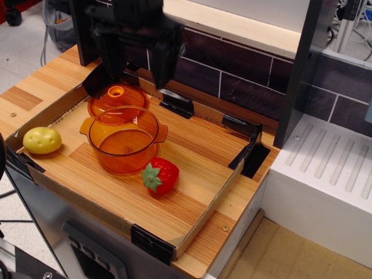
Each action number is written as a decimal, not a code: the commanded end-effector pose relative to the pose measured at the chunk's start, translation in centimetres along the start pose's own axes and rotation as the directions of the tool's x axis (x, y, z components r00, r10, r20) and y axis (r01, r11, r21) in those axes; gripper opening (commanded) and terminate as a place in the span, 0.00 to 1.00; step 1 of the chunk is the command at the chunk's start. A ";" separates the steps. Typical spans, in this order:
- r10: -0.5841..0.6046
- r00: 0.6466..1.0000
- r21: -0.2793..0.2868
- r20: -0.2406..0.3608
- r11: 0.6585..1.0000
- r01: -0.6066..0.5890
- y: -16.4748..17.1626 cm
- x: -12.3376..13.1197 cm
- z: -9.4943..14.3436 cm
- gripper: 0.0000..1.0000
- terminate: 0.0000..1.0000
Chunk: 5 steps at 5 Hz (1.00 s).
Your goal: Put potato in pot
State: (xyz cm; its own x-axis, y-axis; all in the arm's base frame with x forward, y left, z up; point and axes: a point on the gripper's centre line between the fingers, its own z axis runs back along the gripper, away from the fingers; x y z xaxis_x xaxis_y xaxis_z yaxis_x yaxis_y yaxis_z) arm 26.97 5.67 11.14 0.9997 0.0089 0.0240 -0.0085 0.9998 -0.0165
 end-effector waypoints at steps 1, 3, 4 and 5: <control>-0.448 0.892 -0.087 -0.066 0.893 0.442 3.9 0.2 0.2 1.00 0.00; -0.775 0.629 -0.156 -0.067 0.631 0.760 6.7 -2.6 -0.8 1.00 0.00; -0.780 0.625 -0.106 -0.023 0.624 0.774 7.7 -4.2 -2.3 1.00 0.00; -0.789 0.612 -0.066 -0.045 0.614 0.787 8.4 -4.9 -4.3 1.00 0.00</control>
State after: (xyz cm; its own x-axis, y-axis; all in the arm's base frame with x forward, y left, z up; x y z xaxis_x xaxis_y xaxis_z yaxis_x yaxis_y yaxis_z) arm 21.00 13.82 5.68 0.6258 -0.7796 -0.0231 0.7751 0.6250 -0.0930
